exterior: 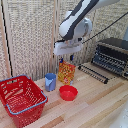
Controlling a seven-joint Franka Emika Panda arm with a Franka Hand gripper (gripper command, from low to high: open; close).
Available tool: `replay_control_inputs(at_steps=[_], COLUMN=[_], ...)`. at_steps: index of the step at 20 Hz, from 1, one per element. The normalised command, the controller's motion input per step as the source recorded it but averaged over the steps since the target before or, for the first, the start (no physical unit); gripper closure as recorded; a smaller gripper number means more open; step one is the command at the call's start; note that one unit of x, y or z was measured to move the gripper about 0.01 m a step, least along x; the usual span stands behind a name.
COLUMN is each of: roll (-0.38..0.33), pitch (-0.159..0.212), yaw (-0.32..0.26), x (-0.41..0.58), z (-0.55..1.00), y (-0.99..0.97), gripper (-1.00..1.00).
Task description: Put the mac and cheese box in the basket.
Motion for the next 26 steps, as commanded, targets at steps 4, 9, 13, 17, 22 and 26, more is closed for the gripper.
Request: replay_control_inputs(at_steps=[4,9,13,17,22,26], roll=[0.048,0.002,0.000,0.000,0.000,0.000], pitch=[0.008,-0.039,0.000,0.000,0.000,0.000], yaw=[0.133,0.038,-0.006,-0.016,-0.053,-0.070], x=[0.293,0.127,0.044,0.001,0.009,0.016], z=[-0.17,-0.30,-0.06,0.00,0.00,0.01], y=[-0.35,0.00,0.00,0.00,0.00,0.00], gripper=[-1.00,-1.00,1.00,1.00,1.00,1.00])
